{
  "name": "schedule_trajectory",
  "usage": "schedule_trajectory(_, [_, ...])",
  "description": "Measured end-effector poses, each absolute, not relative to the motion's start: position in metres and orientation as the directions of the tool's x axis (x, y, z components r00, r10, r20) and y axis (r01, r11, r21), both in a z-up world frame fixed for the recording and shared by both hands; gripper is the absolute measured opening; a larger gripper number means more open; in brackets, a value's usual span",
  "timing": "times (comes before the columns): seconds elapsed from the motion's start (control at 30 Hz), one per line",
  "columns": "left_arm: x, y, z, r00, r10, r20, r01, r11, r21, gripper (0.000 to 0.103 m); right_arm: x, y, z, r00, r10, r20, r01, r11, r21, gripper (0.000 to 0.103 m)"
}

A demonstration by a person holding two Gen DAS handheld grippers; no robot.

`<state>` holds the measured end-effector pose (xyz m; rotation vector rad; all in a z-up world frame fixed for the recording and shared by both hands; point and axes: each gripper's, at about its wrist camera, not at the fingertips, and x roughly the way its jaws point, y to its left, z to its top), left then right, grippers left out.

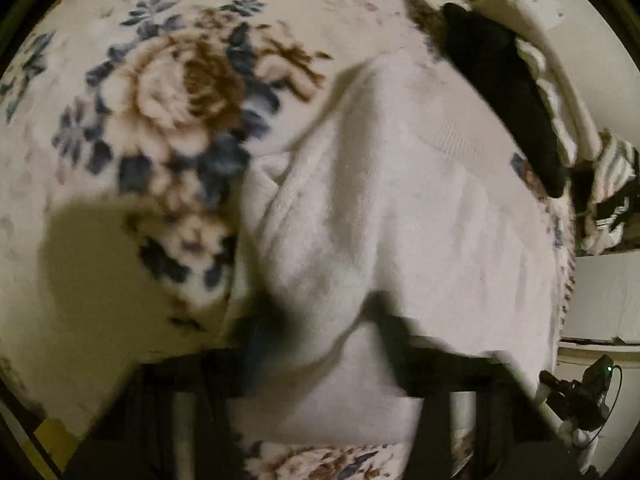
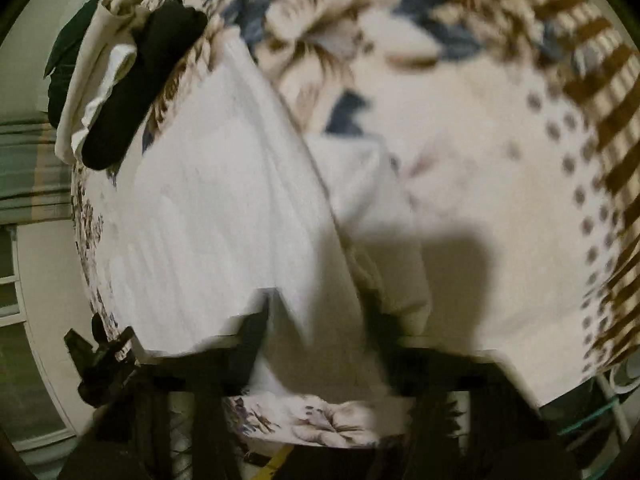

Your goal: Fold small clothes

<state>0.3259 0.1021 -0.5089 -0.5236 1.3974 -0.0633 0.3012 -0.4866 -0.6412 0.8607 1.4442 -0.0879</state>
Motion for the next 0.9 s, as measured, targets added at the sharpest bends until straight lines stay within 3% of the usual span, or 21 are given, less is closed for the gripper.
schedule_trajectory(0.17, [0.316, 0.122, -0.504, 0.21, -0.325, -0.922, -0.283, 0.883, -0.375, 0.013, 0.287, -0.504, -0.621, 0.228, 0.358, -0.906, 0.565, 0.709, 0.422, 0.011])
schedule_trajectory(0.2, [0.314, 0.128, -0.509, 0.199, -0.309, -0.93, -0.299, 0.884, -0.358, 0.013, 0.286, -0.512, -0.621, 0.222, 0.338, -0.915, 0.58, 0.708, 0.402, 0.004])
schedule_trajectory(0.27, [0.316, 0.134, -0.521, 0.169, -0.343, -0.924, -0.317, 0.869, -0.38, 0.014, 0.279, -0.524, -0.635, 0.174, 0.322, -0.931, 0.625, 0.694, 0.357, 0.005])
schedule_trajectory(0.37, [0.317, 0.132, -0.511, 0.17, -0.387, -0.907, -0.314, 0.851, -0.422, 0.019, 0.281, -0.521, -0.648, 0.138, 0.405, -0.904, 0.597, 0.694, 0.402, 0.007])
schedule_trajectory(0.4, [0.319, 0.131, -0.5, 0.183, -0.396, -0.9, -0.305, 0.848, -0.434, 0.026, 0.285, -0.519, -0.643, 0.139, 0.404, -0.904, 0.581, 0.706, 0.405, 0.008])
schedule_trajectory(0.43, [0.321, 0.13, -0.492, 0.2, -0.389, -0.899, -0.3, 0.849, -0.434, 0.032, 0.289, -0.518, -0.633, 0.146, 0.397, -0.906, 0.559, 0.723, 0.406, 0.018])
schedule_trajectory(0.47, [0.322, 0.129, -0.482, 0.232, -0.399, -0.887, -0.284, 0.844, -0.454, 0.05, 0.294, -0.518, -0.627, 0.156, 0.389, -0.908, 0.546, 0.732, 0.408, 0.025])
schedule_trajectory(0.5, [0.325, 0.128, -0.476, 0.255, -0.41, -0.876, -0.271, 0.839, -0.472, 0.067, 0.299, -0.518, -0.619, 0.18, 0.374, -0.91, 0.53, 0.742, 0.41, 0.046])
schedule_trajectory(0.53, [0.329, 0.126, -0.469, 0.284, -0.409, -0.867, -0.253, 0.84, -0.479, 0.072, 0.304, -0.519, -0.611, 0.214, 0.352, -0.911, 0.51, 0.755, 0.412, 0.064])
schedule_trajectory(0.6, [0.339, 0.121, -0.472, 0.299, -0.403, -0.865, -0.228, 0.85, -0.475, 0.076, 0.32, -0.518, -0.609, 0.22, 0.33, -0.918, 0.48, 0.783, 0.396, 0.078])
schedule_trajectory(0.63, [0.348, 0.118, -0.48, 0.288, -0.393, -0.873, -0.225, 0.859, -0.46, 0.076, 0.331, -0.516, -0.616, 0.2, 0.327, -0.924, 0.47, 0.795, 0.383, 0.079])
schedule_trajectory(0.77, [0.376, 0.1, -0.525, 0.182, -0.387, -0.904, -0.191, 0.888, -0.419, 0.075, 0.364, -0.499, -0.662, 0.094, 0.309, -0.946, 0.433, 0.843, 0.319, 0.076])
schedule_trajectory(0.83, [0.378, 0.09, -0.528, 0.178, -0.377, -0.909, -0.143, 0.904, -0.403, 0.075, 0.369, -0.487, -0.666, 0.117, 0.355, -0.927, 0.388, 0.843, 0.372, 0.024])
schedule_trajectory(0.87, [0.376, 0.085, -0.524, 0.19, -0.406, -0.894, -0.116, 0.895, -0.431, 0.075, 0.37, -0.483, -0.664, 0.125, 0.391, -0.912, 0.379, 0.831, 0.408, 0.023])
schedule_trajectory(0.9, [0.375, 0.082, -0.519, 0.195, -0.449, -0.872, -0.09, 0.877, -0.472, 0.064, 0.371, -0.481, -0.661, 0.144, 0.449, -0.882, 0.377, 0.799, 0.469, 0.022])
